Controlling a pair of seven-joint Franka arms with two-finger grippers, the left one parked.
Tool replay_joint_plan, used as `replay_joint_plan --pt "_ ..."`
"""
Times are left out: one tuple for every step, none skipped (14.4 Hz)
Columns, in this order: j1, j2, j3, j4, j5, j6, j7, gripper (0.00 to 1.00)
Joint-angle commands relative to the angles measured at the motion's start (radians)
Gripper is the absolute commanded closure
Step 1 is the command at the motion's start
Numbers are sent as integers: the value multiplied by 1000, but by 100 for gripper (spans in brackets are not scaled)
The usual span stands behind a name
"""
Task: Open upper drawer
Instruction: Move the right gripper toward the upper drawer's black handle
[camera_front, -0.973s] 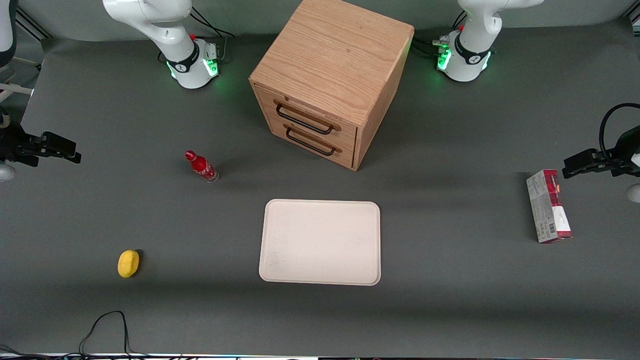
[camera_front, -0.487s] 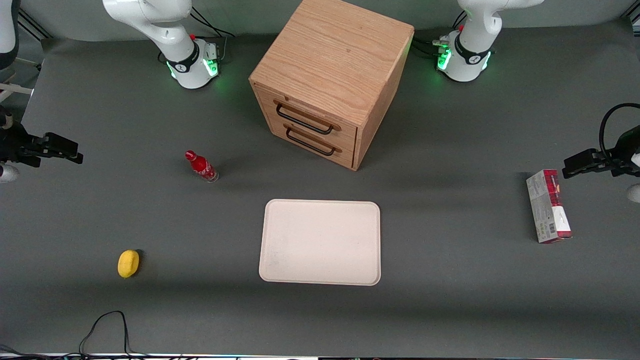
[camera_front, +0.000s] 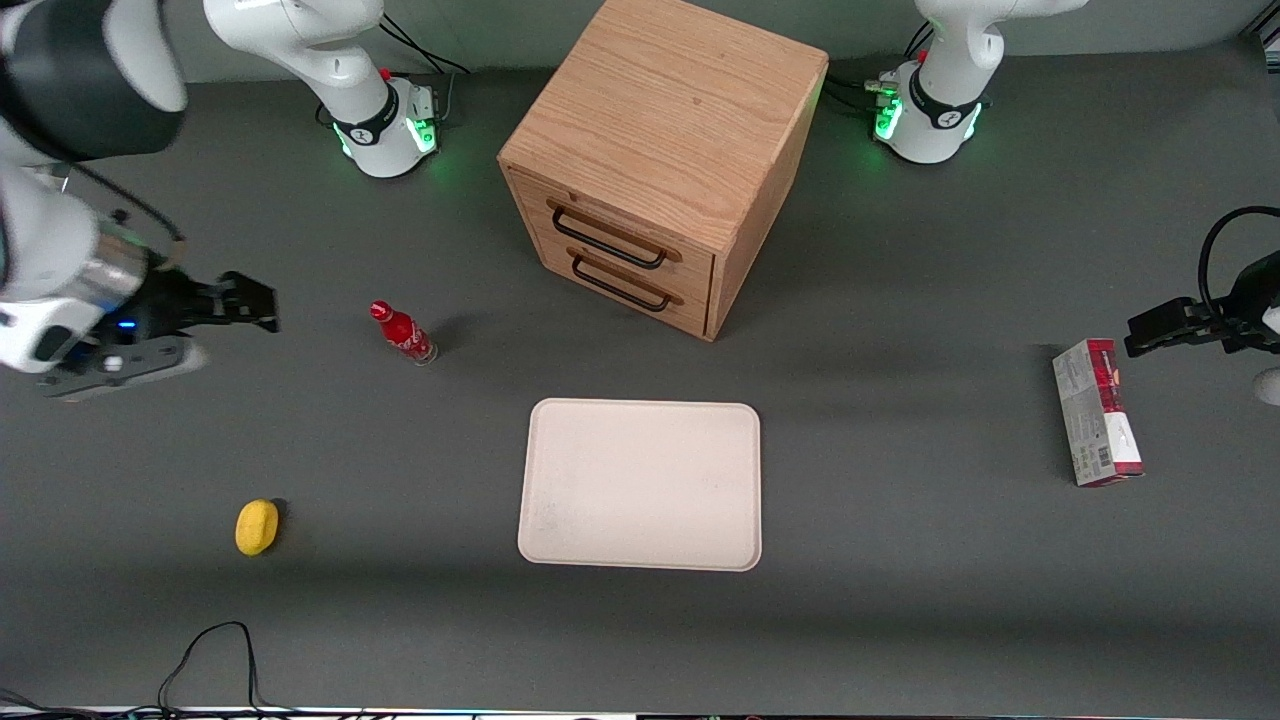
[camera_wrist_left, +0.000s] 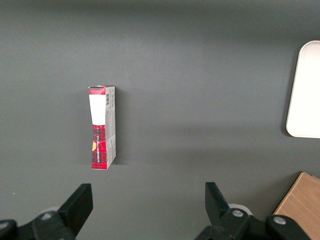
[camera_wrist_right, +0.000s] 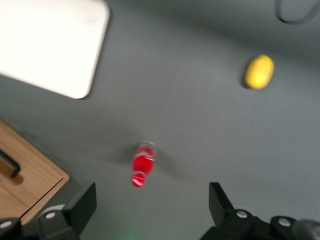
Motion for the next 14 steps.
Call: replay_joint_plan --pt "116 35 -6 48 18 -7 13 0" --pt "172 36 -6 47 21 -7 11 0" --pt "226 36 -6 45 23 -7 10 0" --pt "278 36 -6 44 24 -7 10 0" --pt "326 36 -6 44 24 -7 10 0" --pt "366 36 -6 42 26 -7 10 0" --pt "398 39 -6 42 26 -6 10 0" --pt "426 45 -6 42 39 -6 8 0" --pt "443 47 -6 41 59 -6 7 0" --pt "457 55 -6 39 76 -3 5 0" --pt "461 61 -6 39 101 2 -13 0" --pt "463 68 -6 41 131 2 -48 0" --pt "463 70 -6 39 141 2 -90 0" --pt "461 72 -6 39 142 2 -128 0"
